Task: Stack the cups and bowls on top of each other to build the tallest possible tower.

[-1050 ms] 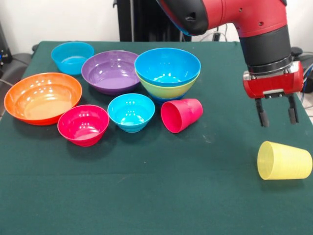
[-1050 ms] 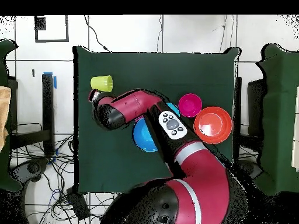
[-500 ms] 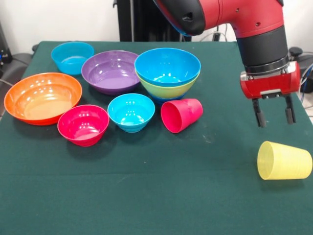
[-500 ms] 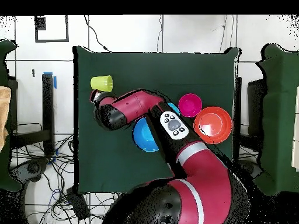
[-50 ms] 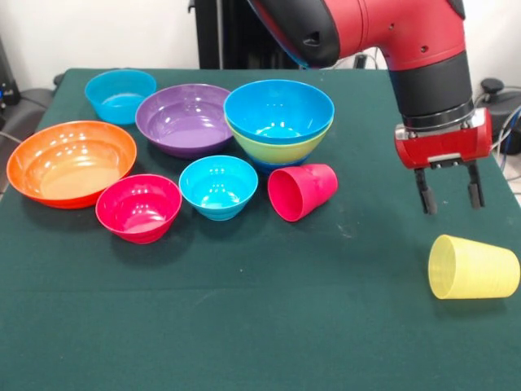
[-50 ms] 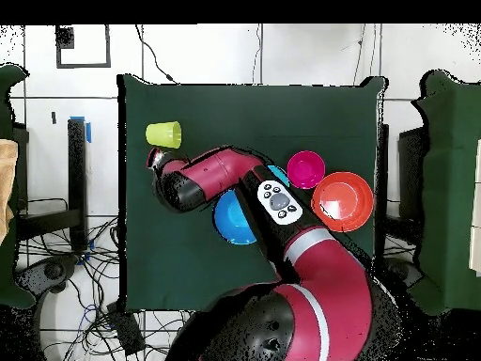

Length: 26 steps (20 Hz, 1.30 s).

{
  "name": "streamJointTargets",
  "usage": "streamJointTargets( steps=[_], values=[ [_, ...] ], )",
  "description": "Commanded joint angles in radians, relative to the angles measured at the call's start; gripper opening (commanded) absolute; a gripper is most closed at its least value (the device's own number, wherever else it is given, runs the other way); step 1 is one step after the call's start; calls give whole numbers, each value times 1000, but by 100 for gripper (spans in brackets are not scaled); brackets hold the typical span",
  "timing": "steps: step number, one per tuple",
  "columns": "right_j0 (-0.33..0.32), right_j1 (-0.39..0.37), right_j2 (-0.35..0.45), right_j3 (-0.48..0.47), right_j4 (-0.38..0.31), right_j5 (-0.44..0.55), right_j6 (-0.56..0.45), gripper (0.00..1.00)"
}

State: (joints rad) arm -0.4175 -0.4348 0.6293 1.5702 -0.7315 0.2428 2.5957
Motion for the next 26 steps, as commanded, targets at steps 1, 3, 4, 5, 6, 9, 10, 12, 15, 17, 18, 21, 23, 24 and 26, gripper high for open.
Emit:
streamJointTargets(
  steps=[1,3,4,5,6,9,10,12,15,17,18,21,23,24,26],
  values=[
    [-8,69,16,-18,-91,39,-205,100],
    [0,75,8,-24,-96,32,-196,100],
    [3,76,7,-29,-95,32,-194,100],
    [9,79,3,-36,-96,30,-188,100],
    [13,80,2,-43,-95,30,-184,100],
    [27,83,-4,-62,-93,32,-170,100],
    [28,81,-2,-67,-88,38,-170,100],
    [32,82,-4,-72,-86,32,-160,100],
    [33,76,-6,-67,-82,21,-145,100],
    [31,72,-7,-63,-79,15,-138,100],
    [30,70,-8,-63,-78,14,-135,100],
    [30,64,-12,-66,-74,13,-127,100],
    [31,65,-12,-76,-70,21,-128,100],
    [30,67,-10,-83,-68,28,-133,100],
    [27,68,-4,-95,-63,40,-142,100]
  ],
)
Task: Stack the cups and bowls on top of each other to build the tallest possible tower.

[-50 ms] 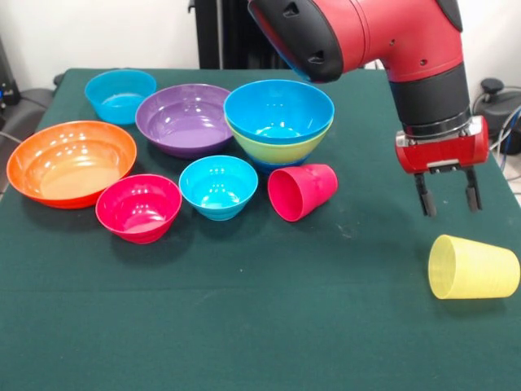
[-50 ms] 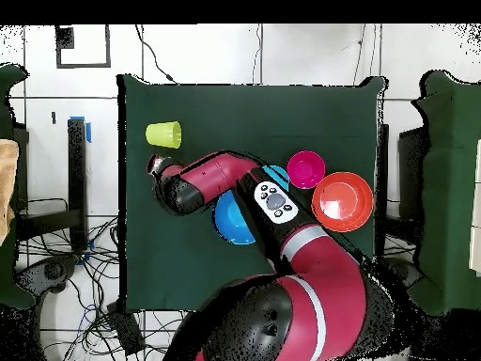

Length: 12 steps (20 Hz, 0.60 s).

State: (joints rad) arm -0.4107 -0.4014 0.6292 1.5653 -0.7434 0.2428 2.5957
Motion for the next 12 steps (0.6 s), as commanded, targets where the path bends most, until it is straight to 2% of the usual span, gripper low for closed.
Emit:
streamJointTargets(
  steps=[1,12],
  values=[
    [18,35,-1,-94,-47,46,-145,100],
    [2,52,23,-145,-27,92,-184,100]
  ],
)
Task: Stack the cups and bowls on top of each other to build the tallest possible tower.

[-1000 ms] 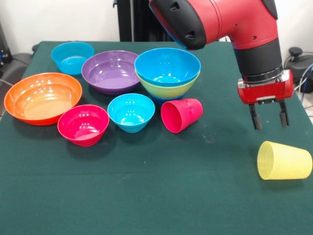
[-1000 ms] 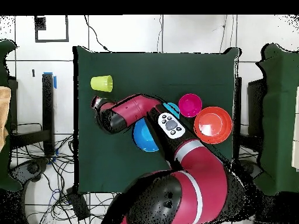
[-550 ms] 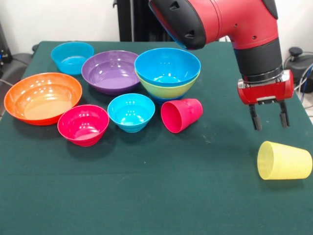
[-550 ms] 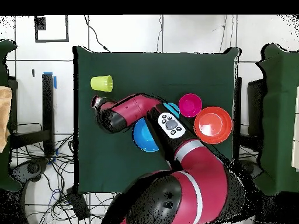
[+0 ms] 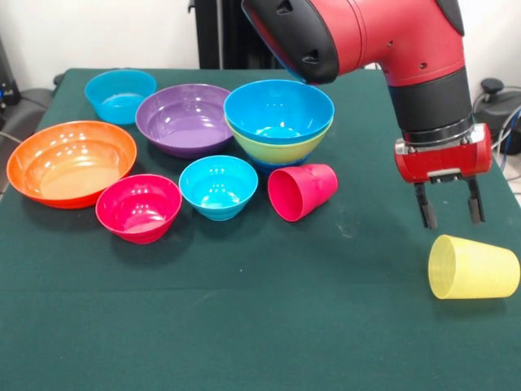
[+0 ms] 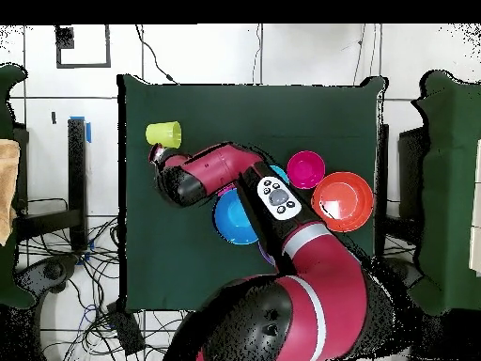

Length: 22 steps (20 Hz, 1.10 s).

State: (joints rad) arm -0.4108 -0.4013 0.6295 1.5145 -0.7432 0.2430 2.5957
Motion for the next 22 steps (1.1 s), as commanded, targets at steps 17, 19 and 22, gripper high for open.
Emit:
streamJointTargets(
  steps=[17,19,22],
  values=[
    [-10,86,35,-130,-34,100,-209,100],
    [-14,91,40,-134,-34,103,-216,100],
    [-14,101,42,-143,-38,105,-225,100]
  ],
)
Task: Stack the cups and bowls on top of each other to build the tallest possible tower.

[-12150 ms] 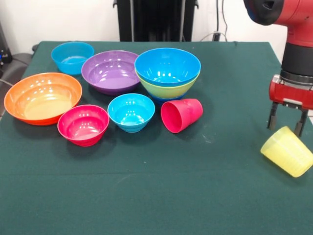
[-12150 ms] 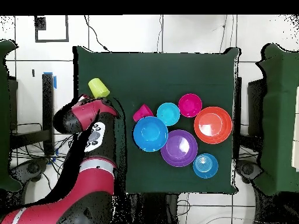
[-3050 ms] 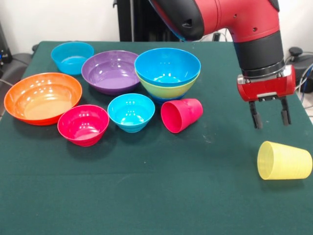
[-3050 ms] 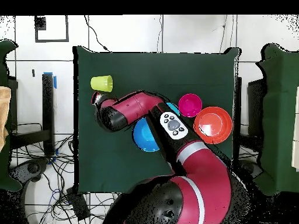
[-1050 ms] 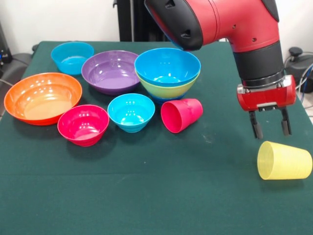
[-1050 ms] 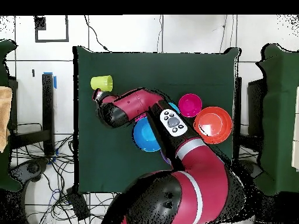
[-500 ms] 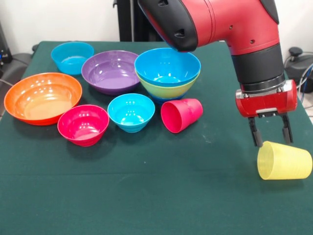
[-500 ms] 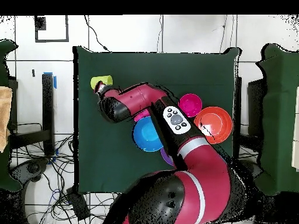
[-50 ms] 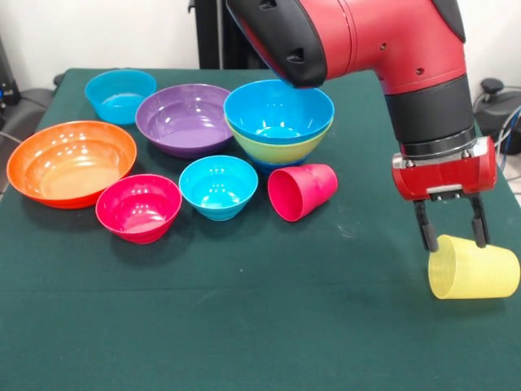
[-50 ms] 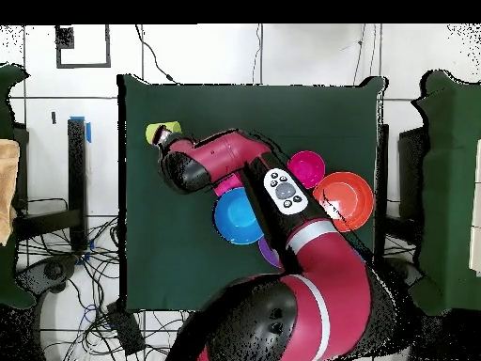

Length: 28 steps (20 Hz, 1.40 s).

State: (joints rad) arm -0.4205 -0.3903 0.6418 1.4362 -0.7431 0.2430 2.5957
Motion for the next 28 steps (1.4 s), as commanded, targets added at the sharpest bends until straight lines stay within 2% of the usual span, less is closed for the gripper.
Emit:
streamJointTargets(
  steps=[1,17,28],
  values=[
    [-4,92,29,-68,-39,107,-228,100],
    [-19,148,37,-84,-63,91,-249,100],
    [-19,133,40,-69,-65,89,-239,100]
  ],
)
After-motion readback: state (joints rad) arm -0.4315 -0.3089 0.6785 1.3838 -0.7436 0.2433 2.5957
